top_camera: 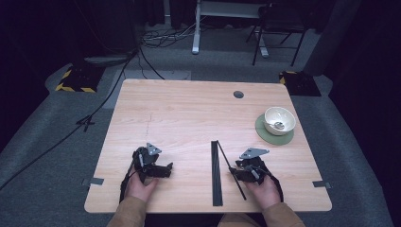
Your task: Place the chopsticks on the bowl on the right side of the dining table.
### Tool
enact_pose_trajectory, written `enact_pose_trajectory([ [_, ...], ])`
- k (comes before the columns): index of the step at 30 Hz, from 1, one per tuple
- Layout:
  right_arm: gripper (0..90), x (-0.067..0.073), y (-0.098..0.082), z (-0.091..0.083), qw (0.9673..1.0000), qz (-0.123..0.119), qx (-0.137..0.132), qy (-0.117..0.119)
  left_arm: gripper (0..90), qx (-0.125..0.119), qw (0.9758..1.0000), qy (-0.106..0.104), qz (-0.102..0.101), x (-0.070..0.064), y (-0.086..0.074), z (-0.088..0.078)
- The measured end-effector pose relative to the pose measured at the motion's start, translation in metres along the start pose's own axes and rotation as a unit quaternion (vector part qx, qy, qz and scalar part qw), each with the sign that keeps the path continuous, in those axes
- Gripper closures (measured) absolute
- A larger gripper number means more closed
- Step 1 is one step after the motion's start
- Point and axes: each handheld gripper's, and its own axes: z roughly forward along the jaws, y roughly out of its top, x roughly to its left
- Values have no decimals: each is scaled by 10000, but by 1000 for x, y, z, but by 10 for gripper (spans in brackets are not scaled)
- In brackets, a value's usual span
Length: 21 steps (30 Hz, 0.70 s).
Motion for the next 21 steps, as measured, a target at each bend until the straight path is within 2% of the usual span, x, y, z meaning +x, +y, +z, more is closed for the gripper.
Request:
enact_pose_trajectory([
  [5, 569, -8, -2, -2, 10000, 81, 21, -37, 7, -1, 10000, 1, -3, 0, 0, 0],
  [7, 585, -18, -5, -5, 9998, 171, 54, -64, 7, -1, 10000, 0, -2, 0, 0, 0],
  [11, 596, -24, -7, -7, 9997, 208, 75, -117, 7, -1, 10000, 0, -2, 0, 0, 0],
  [15, 615, -28, -7, -8, 9995, 251, 116, -147, 7, -1, 10000, 0, -1, 0, 0, 0],
  [21, 678, -29, -3, -13, 9996, 245, 131, -60, 7, -13, 10000, -22, -10, 0, -1, -1],
])
